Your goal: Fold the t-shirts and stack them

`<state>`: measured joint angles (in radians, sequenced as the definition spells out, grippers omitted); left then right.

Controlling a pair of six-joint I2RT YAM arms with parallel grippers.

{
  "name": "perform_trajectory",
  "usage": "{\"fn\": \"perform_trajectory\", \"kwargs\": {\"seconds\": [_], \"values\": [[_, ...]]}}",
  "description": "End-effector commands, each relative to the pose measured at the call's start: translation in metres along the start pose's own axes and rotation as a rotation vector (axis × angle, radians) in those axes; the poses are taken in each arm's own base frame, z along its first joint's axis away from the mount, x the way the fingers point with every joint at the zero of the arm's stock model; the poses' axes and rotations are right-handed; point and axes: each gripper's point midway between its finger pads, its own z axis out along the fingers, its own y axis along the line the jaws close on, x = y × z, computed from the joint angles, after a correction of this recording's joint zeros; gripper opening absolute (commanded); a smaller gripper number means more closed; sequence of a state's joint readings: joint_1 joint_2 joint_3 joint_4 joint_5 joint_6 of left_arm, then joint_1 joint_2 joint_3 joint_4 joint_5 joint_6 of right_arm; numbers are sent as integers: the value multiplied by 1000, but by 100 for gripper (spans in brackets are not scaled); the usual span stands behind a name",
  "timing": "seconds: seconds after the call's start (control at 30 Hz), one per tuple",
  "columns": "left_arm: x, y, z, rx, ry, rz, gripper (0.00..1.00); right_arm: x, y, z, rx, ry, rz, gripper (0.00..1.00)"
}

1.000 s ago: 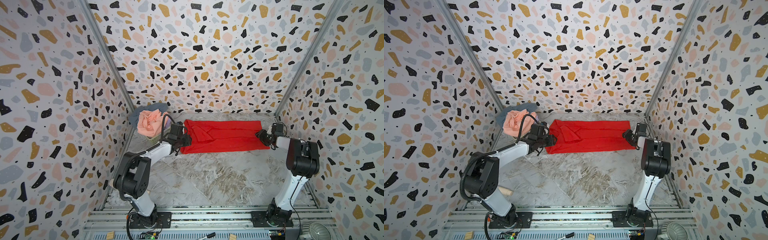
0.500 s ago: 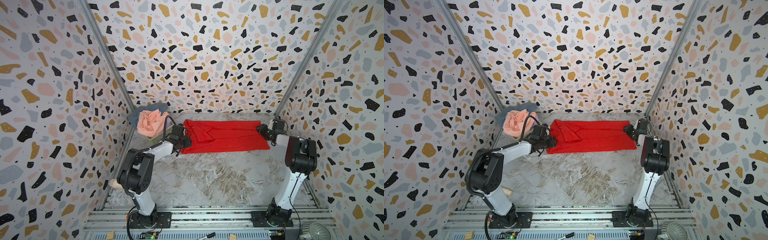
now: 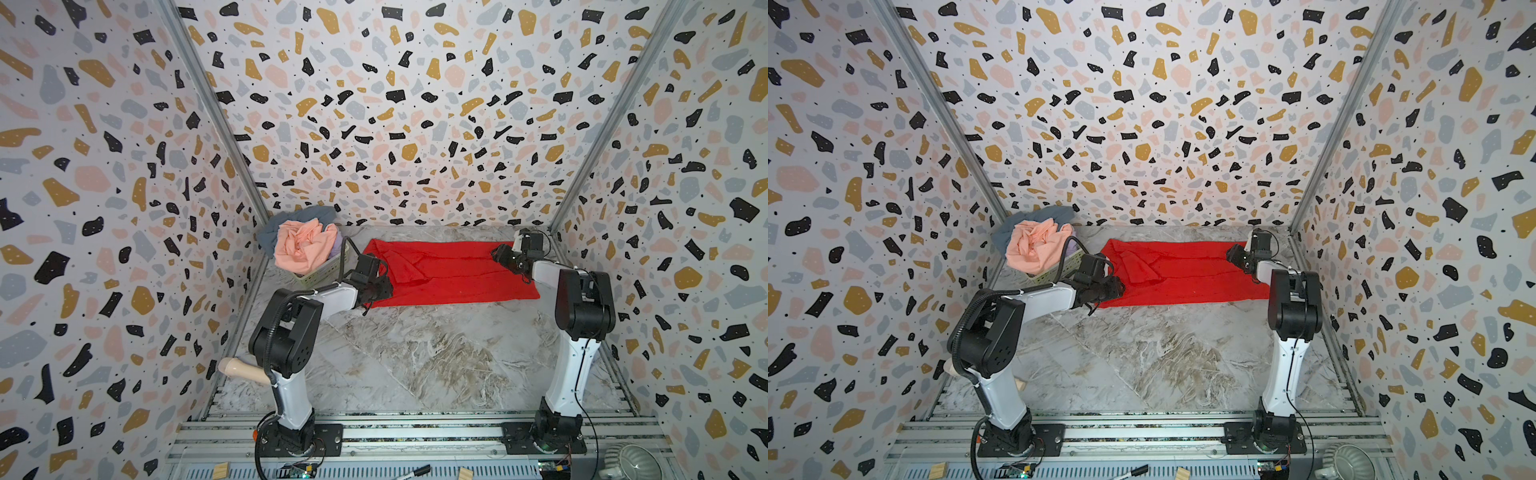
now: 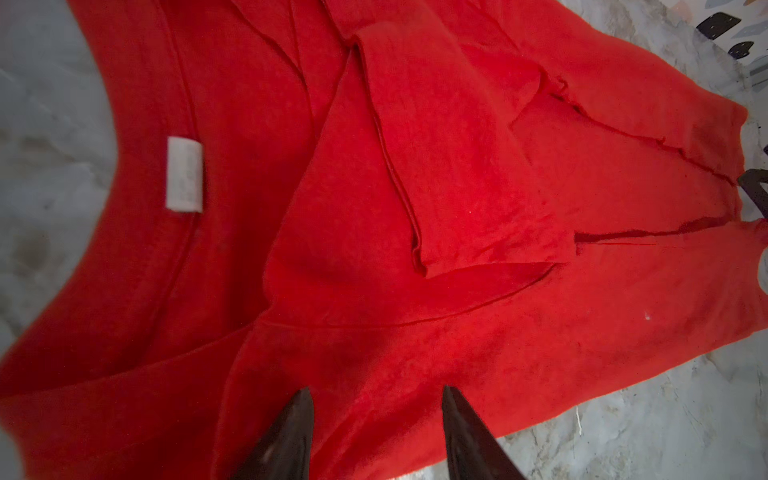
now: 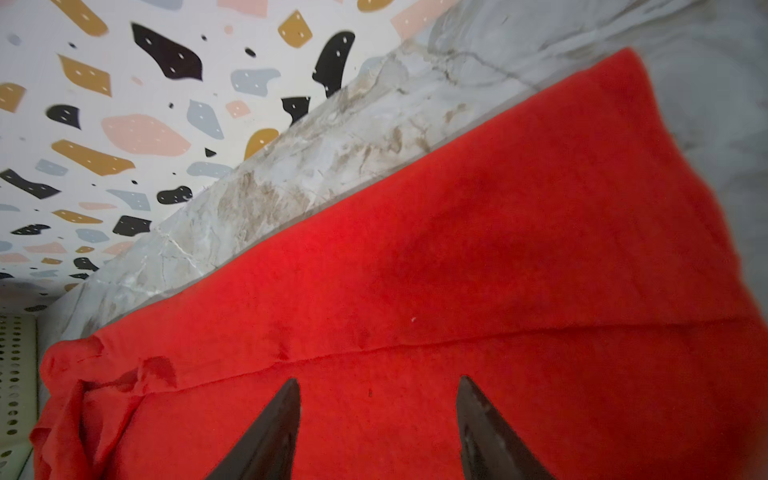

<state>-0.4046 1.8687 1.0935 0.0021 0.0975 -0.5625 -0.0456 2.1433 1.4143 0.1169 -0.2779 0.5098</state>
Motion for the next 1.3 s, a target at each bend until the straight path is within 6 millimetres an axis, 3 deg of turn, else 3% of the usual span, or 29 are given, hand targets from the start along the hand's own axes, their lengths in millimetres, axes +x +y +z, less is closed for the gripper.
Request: {"fn": "perform_trajectory", "kwargs": {"seconds": [0.0,0.2,0.3,0.43,0.53,0.7,0.87,1.03,1.27], "values": [[-6,22,12,-101,-20,-6,51,24,-28,-7,112,83,21,60],[-11,55,39,-198,15,-15,51,63,-43,-26,156,147,48,60],[-21,59,39,-220,6,-5,51,79,-46,-34,158,171,54,60],[-44,55,26,-251,-39,34,51,77,-43,-47,166,174,62,60],[-57,46,19,-238,-54,69,51,66,-27,-61,113,139,54,60],[-71,12,3,-118,-77,119,50,15,2,-73,41,-1,-64,61],[-83,-40,-8,13,-117,161,51,-18,11,-50,18,-44,-100,61],[-106,-81,4,44,-137,234,51,-22,9,-28,40,-18,-103,61],[-121,-131,50,63,-134,407,51,-13,-14,-39,128,-29,-123,62]]}}
